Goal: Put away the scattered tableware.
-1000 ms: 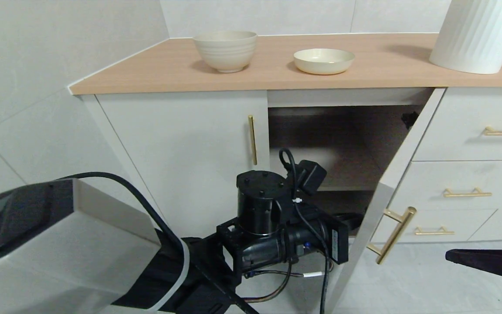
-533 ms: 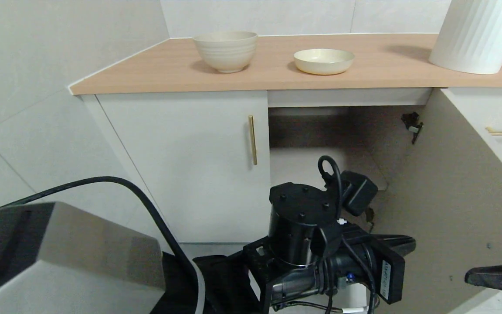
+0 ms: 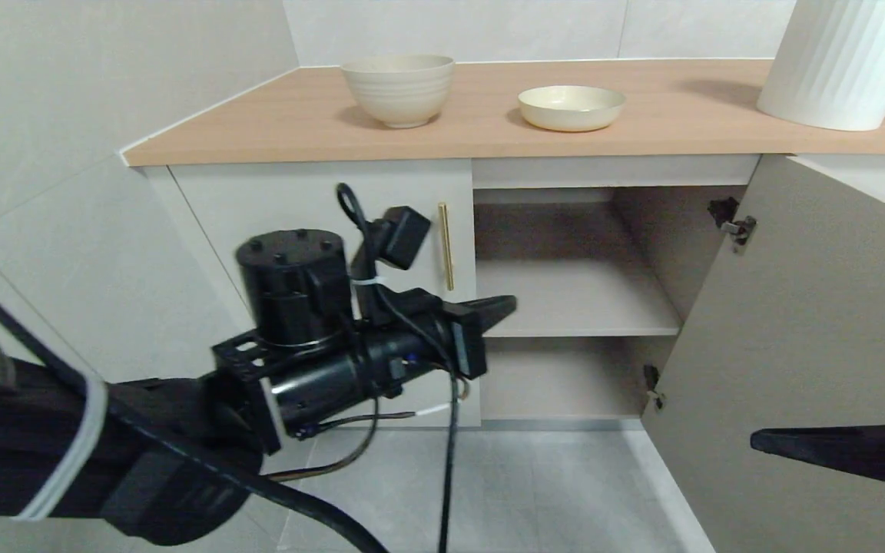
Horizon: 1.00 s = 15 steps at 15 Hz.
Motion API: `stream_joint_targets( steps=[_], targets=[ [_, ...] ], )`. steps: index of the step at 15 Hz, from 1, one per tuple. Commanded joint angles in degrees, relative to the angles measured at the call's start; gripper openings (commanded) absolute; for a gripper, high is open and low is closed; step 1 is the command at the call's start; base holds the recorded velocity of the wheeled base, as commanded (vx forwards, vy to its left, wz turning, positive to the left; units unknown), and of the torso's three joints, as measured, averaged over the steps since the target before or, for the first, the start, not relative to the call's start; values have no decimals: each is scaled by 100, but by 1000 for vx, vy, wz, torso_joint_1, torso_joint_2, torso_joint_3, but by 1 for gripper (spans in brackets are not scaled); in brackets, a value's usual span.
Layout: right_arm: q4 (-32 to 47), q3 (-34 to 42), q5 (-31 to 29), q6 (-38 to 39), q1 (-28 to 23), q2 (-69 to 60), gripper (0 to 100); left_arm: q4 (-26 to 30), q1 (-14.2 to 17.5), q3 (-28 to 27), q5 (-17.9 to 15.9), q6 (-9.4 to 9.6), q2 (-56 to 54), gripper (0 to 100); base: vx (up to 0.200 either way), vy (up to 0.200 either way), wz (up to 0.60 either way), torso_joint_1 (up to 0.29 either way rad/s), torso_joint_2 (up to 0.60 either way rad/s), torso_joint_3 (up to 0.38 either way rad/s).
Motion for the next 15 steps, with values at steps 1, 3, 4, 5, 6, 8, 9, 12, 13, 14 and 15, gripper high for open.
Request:
stream_joint_targets(
  steps=[1, 3, 4, 5, 6, 8, 9, 12, 13, 14, 15],
  targets=[
    [-35, -256, -87, 6, -29, 729, 100, 384, 890, 635, 29, 225, -1190, 0, 0, 0, 0, 0, 0, 0],
    [-290, -722, -482, -29, -240, 1476, 100, 1649, 1391, 907, 416, 234, -2271, 0, 0, 0, 0, 0, 0, 0],
    [-501, -889, -764, -29, -319, 1783, 100, 2273, 1558, 960, 530, 234, -2684, 0, 0, 0, 0, 0, 0, 0],
    [-712, -1064, -983, -29, -389, 2100, 100, 2871, 1699, 978, 548, 234, -3123, 0, 0, 0, 0, 0, 0, 0],
    [-817, -1214, -1115, -29, -424, 2275, 100, 3249, 1795, 995, 539, 234, -3440, 0, 0, 0, 0, 0, 0, 0],
    [-799, -1539, -1344, -20, -424, 2460, 100, 3768, 1936, 1022, 530, 225, -4002, 0, 0, 0, 0, 0, 0, 0],
    [-799, -1530, -1546, -20, -424, 2469, 100, 3864, 1980, 1057, 530, 225, -4231, 0, 0, 0, 0, 0, 0, 0],
    [-791, -1495, -1722, -12, -547, 2486, 100, 3926, 1998, 925, 504, 234, -4389, 0, 0, 0, 0, 0, 0, 0],
    [-791, -1416, -1810, -12, -547, 2425, 100, 3943, 1998, 934, 513, 234, -4389, 0, 0, 0, 0, 0, 0, 0],
    [-791, -1407, -1880, -12, -547, 2390, 100, 3952, 1998, 934, 513, 234, -4389, 0, 0, 0, 0, 0, 0, 0],
    [-791, -1390, -2012, -12, -547, 2346, 100, 3961, 1998, 934, 513, 234, -4389, 0, 0, 0, 0, 0, 0, 0]
  ],
)
